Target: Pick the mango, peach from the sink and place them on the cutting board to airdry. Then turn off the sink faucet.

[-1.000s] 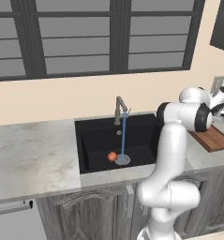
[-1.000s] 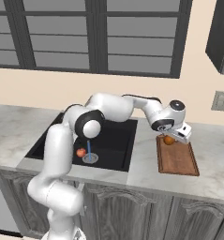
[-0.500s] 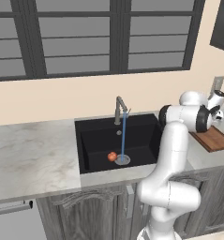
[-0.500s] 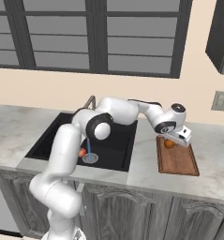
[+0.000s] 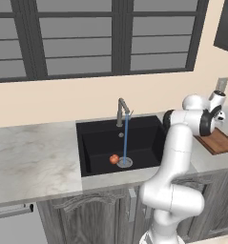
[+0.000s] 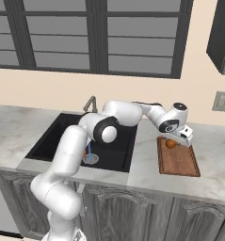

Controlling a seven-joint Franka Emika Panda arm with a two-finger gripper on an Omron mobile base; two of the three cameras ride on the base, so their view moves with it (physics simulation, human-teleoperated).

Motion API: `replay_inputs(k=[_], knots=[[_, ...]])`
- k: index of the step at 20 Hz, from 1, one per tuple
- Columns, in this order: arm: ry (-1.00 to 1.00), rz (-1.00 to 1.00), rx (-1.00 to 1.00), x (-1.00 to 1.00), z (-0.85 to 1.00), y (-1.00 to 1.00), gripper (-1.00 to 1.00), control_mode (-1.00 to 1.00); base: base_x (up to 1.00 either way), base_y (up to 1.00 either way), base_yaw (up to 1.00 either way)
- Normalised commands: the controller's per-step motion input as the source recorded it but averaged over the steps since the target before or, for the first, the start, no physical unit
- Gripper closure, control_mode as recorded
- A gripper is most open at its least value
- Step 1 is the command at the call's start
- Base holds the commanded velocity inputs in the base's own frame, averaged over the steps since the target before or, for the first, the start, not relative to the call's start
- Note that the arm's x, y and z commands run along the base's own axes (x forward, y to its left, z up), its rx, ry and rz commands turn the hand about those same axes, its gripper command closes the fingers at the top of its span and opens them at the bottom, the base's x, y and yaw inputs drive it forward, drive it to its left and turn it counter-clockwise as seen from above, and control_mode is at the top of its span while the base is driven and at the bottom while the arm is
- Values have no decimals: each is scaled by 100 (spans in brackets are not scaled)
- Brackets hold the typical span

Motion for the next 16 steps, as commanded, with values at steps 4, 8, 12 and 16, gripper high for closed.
replay_inputs(k=[4, 8, 12, 16], knots=[[3, 0, 0, 7, -31, -5, -100, -100, 0, 0, 0], [0, 0, 1, 0, -2, -14, -100, -100, 0, 0, 0], [0, 0, 0, 0, 0, -3, -100, -100, 0, 0, 0], [0, 2, 1, 0, 7, 0, -100, -100, 0, 0, 0]])
